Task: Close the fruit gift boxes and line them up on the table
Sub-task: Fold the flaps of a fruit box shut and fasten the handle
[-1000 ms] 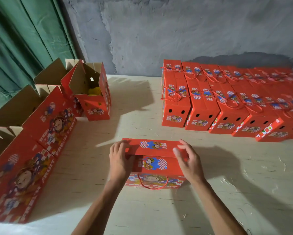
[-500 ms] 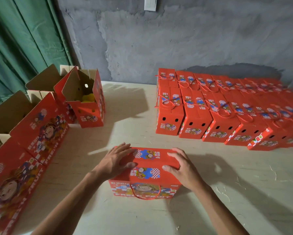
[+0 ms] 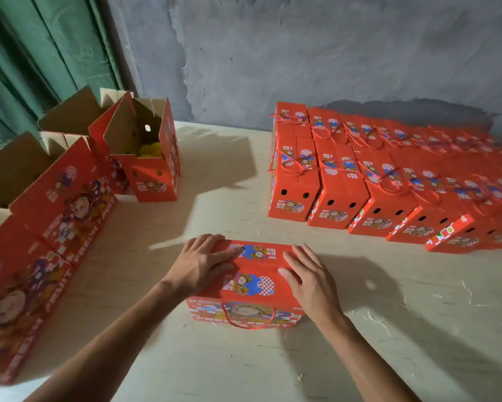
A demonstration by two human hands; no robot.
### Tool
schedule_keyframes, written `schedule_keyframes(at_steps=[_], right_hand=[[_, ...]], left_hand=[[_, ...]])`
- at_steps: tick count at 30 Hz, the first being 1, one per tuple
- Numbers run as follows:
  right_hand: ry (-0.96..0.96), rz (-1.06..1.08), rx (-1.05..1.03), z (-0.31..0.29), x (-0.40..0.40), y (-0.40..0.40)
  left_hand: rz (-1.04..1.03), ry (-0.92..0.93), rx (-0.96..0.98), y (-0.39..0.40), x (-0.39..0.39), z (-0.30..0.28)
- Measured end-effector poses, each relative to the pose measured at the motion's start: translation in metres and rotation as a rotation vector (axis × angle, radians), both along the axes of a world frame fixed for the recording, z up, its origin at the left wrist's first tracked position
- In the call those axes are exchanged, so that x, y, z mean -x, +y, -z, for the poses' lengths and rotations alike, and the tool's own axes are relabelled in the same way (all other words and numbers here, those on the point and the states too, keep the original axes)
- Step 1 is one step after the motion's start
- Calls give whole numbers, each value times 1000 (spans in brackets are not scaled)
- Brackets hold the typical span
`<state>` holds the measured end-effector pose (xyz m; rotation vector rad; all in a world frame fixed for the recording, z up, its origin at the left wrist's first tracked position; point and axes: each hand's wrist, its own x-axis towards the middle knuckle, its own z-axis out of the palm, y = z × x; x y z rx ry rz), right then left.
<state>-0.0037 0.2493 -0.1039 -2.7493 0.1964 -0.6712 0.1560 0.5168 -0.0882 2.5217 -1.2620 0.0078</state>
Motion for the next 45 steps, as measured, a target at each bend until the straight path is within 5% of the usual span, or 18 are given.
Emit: schedule_keyframes(at_steps=[4,9,14,20,28,34,38,45], right_hand=[[-117,-37,119,1,-4,6],[-179,-71,146,-4,-6,5],[-137,30,119,-1,-8,19],[-136,69,193,-1,-11,27],[-190,-136,191,-4,-5,7],[-84,-216,3,-9,7,-14],[-88,-196,-46,-7,13,-20],[-130,-138,70,-6,12,-20]], left_hand=[[-3,-32,1,-2,9,0],[170,-81,226,-8,16,2],[102,-60,387,-24,26,7],[95,-182,381,-27,27,6],[306,-51,226,-1,7,-5],[183,13,222,25,-3,-4],[43,226,346,40,0,2],[-11,106,376,31,5,-6]])
